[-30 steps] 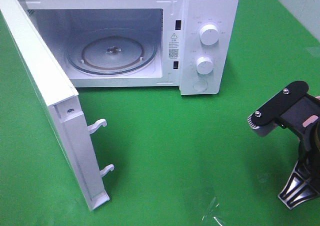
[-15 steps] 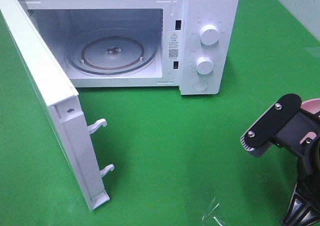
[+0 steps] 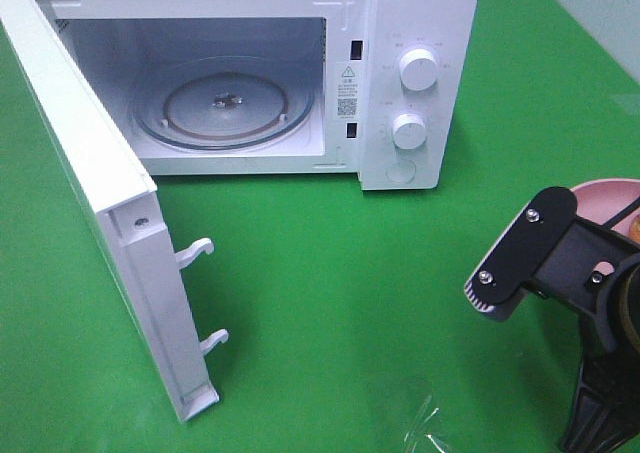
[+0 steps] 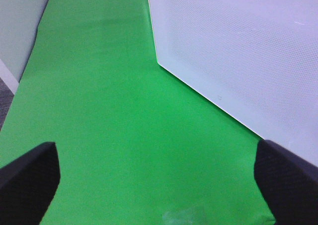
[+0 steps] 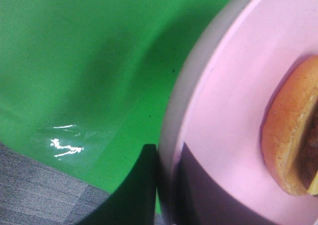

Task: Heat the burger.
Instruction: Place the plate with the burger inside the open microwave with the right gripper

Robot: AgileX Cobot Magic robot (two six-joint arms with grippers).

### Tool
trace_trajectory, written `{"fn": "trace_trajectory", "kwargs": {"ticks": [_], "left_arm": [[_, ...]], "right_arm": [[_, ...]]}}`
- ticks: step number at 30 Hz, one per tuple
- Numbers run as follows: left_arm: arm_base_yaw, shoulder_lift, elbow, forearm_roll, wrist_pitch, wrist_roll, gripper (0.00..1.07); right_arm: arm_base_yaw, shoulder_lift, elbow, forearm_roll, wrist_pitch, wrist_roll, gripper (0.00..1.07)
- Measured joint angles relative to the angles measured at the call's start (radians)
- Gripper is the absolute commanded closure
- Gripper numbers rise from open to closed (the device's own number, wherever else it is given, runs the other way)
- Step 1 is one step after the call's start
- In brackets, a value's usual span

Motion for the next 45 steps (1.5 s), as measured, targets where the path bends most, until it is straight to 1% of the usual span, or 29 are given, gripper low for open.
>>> {"fn": "trace_trajectory", "kwargs": {"ticks": [13, 23, 29, 35, 36, 39, 45], "left_arm": [[0.000, 0.000, 0.000, 0.000, 0.000, 0.000, 0.07], [0.000, 0.000, 0.000, 0.000, 0.000, 0.000, 0.07], [0.000, 0.000, 0.000, 0.000, 0.000, 0.000, 0.07], [0.000, 0.000, 0.000, 0.000, 0.000, 0.000, 0.07], [0.000, 0.000, 0.000, 0.000, 0.000, 0.000, 0.07], [0.000, 0.000, 0.000, 0.000, 0.000, 0.000, 0.07], [0.000, 0.000, 0.000, 0.000, 0.000, 0.000, 0.07]], "right_arm": [[0.000, 0.000, 0.000, -0.035, -0.038, -0.067, 1.05], [0.000, 0.000, 0.000, -0.054, -0.109, -0.149, 1.05], [0.000, 0.000, 0.000, -0.086, -0.145, -0.184, 1.05], [0.000, 0.000, 0.000, -0.101, -0.189, -0.242, 1.05], [0.000, 0.000, 0.000, -0.102, -0.213, -0.287, 1.05], [0.000, 0.000, 0.000, -0.103, -0.222, -0.303, 1.05], [0.000, 0.000, 0.000, -0.104, -0.278, -0.412, 1.05]]}}
